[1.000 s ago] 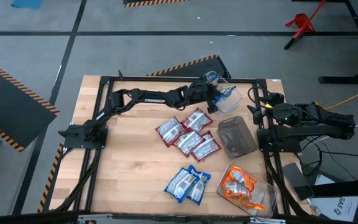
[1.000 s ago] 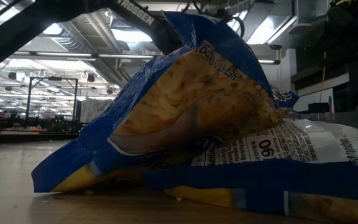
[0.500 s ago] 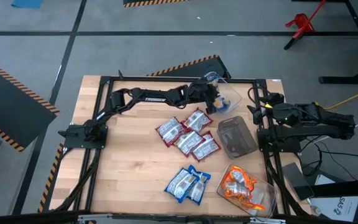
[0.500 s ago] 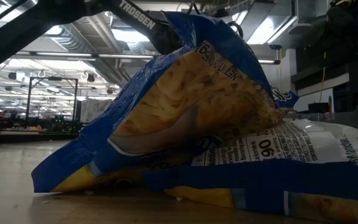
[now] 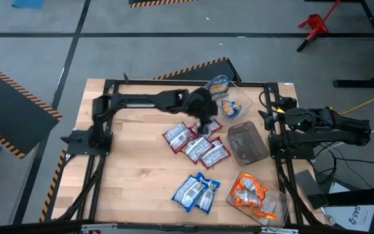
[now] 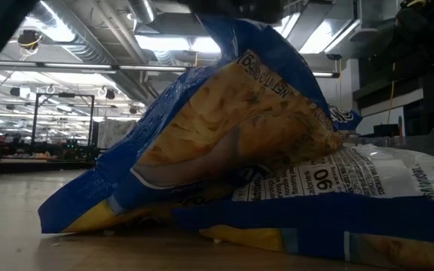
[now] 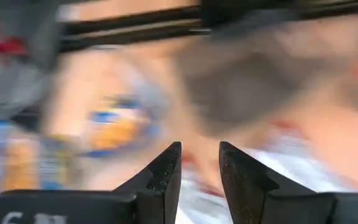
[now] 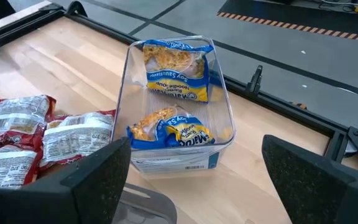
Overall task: Sort Maruchan noodles
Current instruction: Put the blue bag into the top transparent bin
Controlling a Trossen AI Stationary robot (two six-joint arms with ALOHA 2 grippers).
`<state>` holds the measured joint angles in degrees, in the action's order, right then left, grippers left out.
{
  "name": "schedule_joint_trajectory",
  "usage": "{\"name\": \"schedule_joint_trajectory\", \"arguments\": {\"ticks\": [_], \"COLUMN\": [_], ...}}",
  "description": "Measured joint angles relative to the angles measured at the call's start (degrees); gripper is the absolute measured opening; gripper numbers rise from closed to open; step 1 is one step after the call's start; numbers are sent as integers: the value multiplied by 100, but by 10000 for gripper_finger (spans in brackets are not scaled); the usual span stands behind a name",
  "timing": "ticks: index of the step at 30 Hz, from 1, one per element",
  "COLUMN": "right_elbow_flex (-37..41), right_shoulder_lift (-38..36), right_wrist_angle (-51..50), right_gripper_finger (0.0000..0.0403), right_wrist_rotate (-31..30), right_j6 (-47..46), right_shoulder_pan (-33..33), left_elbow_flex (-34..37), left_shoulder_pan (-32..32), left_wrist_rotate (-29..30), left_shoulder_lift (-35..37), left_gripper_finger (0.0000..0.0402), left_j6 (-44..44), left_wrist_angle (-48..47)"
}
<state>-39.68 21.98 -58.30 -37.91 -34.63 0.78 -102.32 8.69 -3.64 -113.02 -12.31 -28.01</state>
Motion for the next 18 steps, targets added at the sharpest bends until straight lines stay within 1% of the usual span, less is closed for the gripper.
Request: {"name": "schedule_joint_trajectory", "arguments": {"ticks": [2, 3, 5, 7, 11, 18], "right_elbow_flex": [0, 0, 0, 0, 0, 0], "right_shoulder_lift": [2, 0, 0, 0, 0, 1], "right_wrist_angle": [-5, -3, -3, -1, 2, 10], "right_gripper_finger": [351, 351, 351, 351, 351, 351], "right_wrist_rotate": [0, 0, 0, 0, -1, 23], "right_j6": [0, 0, 0, 0, 0, 34], "right_shoulder_pan": [0, 0, 0, 0, 0, 0], "left_elbow_flex": [0, 0, -1, 9, 9, 11], "left_shoulder_pan": [-284, -453, -826, -1227, -2064, -3450], "left_wrist_rotate": [-535, -707, -805, -650, -318, 634], "left_shoulder_lift": [306, 439, 545, 599, 566, 167], "left_gripper_finger": [107, 109, 111, 111, 113, 130], "left_j6": [207, 340, 583, 825, 1493, 2680], "left_wrist_angle": [-716, -1047, -1489, -1865, -1965, -1949]}}
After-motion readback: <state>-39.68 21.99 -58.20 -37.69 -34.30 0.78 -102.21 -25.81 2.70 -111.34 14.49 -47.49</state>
